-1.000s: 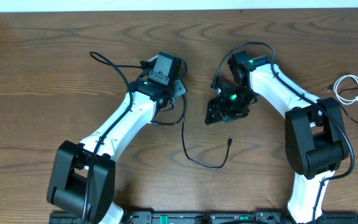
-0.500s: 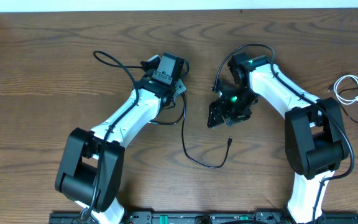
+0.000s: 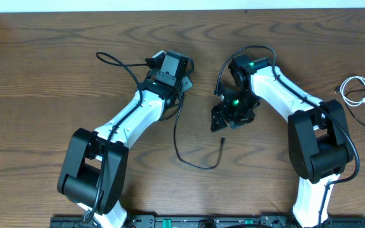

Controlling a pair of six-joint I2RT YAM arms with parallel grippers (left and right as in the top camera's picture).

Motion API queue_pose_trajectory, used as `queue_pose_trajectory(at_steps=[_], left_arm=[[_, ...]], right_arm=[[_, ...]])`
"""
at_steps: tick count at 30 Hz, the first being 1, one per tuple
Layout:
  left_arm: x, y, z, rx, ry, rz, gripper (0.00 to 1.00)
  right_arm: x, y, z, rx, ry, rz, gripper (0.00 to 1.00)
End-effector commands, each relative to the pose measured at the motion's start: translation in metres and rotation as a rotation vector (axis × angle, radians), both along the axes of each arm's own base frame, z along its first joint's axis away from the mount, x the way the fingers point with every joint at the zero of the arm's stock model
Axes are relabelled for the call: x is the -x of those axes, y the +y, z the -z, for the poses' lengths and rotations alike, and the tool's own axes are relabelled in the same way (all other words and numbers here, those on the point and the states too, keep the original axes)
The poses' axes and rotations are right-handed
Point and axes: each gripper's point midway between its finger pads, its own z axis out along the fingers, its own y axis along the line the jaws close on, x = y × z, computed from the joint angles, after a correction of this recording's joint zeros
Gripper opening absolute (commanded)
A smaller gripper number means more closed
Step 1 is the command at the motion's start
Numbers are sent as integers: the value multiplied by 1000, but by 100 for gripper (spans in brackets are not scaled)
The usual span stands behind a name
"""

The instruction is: Untangle cables

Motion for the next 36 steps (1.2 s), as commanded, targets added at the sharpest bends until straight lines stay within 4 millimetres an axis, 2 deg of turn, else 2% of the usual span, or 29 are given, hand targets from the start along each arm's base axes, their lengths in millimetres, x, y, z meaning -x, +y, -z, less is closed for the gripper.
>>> queue_pose_trajectory(at_steps=[1,5,7,9,10,13,14,18,20,23,27,32,36], left_arm=[[6,-15,1,34,16,108,7],[16,-46,-12,106,-7,342,8],[21,-60,-22,152,-30,434,7],[26,-73,-39,208,-66,510,7],[28,-79,-50,241,-89,539,8],[31,-92,-83,317,-168,604,7],[33,-98,-107,355,-232,643,7],[34,-100,-146,402,-329,639,8],[33,-102,-163,438,-368,625,8],[34,-115,-191,510,-450,644,7],[38,-133,-222,596,-541,656,7],[45,-145,-237,689,-538,638,8],[45,-144,-237,755,-479,588,7]], right_arm=[[-4,-3,2,36,-22,-11,77],[-6,0,1,13,-38,-23,80],[-2,8,-5,-71,-37,-72,79],[1,14,-16,-164,-32,-98,77],[0,13,-19,-190,-36,-101,71],[-12,-2,-30,-207,-72,-57,68],[-23,-17,-40,-213,-106,-11,68],[-41,-47,-69,-248,-205,63,68],[-44,-56,-86,-290,-259,65,68],[-40,-62,-118,-391,-353,21,69],[-23,-58,-158,-537,-473,-92,69],[-3,-44,-202,-709,-635,-229,70],[-3,-42,-219,-726,-737,-272,69]])
